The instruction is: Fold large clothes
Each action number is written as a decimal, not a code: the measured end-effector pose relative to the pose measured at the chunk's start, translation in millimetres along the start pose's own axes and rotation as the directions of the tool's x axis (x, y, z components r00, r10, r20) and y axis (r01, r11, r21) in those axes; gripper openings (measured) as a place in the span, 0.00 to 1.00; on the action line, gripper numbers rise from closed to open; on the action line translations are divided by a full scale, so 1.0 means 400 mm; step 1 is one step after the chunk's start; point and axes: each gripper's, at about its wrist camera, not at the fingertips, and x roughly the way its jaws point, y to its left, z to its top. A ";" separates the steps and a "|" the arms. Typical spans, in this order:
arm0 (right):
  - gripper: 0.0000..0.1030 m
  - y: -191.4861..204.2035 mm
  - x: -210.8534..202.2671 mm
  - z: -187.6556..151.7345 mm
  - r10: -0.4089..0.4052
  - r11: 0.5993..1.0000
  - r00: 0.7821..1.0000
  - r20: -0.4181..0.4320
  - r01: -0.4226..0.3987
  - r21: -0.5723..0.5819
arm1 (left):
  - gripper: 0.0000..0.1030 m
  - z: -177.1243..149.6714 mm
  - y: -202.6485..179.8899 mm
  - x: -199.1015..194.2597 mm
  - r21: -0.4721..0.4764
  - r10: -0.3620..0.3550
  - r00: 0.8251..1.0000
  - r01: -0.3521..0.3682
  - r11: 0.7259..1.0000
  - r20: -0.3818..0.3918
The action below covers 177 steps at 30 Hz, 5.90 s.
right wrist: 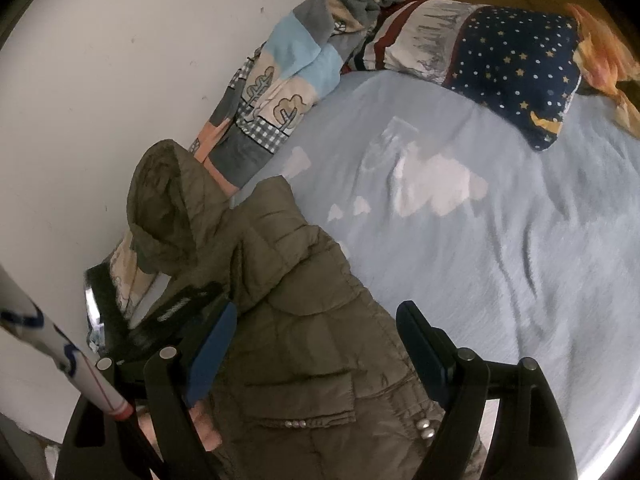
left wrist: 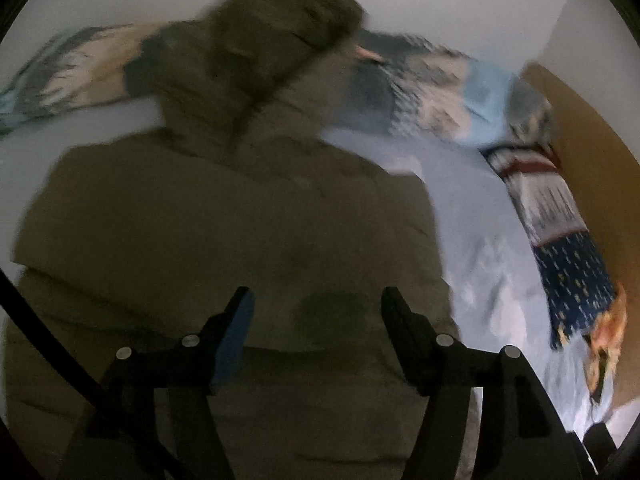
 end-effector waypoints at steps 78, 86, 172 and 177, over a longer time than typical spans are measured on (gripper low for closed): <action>0.47 -0.310 0.036 -0.301 0.139 0.990 0.904 -0.405 -0.137 0.034 | 0.52 -0.585 0.742 -0.328 -0.228 -0.043 0.962 -0.020 0.973 -0.268; 0.14 -0.222 -0.007 -0.334 0.027 0.992 0.942 -0.335 -0.067 -0.108 | 0.35 -0.586 0.714 -0.354 -0.152 -0.001 0.968 -0.038 0.988 -0.251; 0.71 0.547 -1.139 -0.314 0.418 0.831 0.867 0.272 -0.244 -0.500 | 0.77 -0.331 0.072 -1.609 0.122 -0.194 0.780 0.151 0.981 0.595; 0.76 0.606 -1.207 -0.254 0.446 0.822 0.831 0.333 -0.232 -0.520 | 0.79 -0.304 0.079 -1.547 0.143 -0.163 0.787 0.096 0.985 0.595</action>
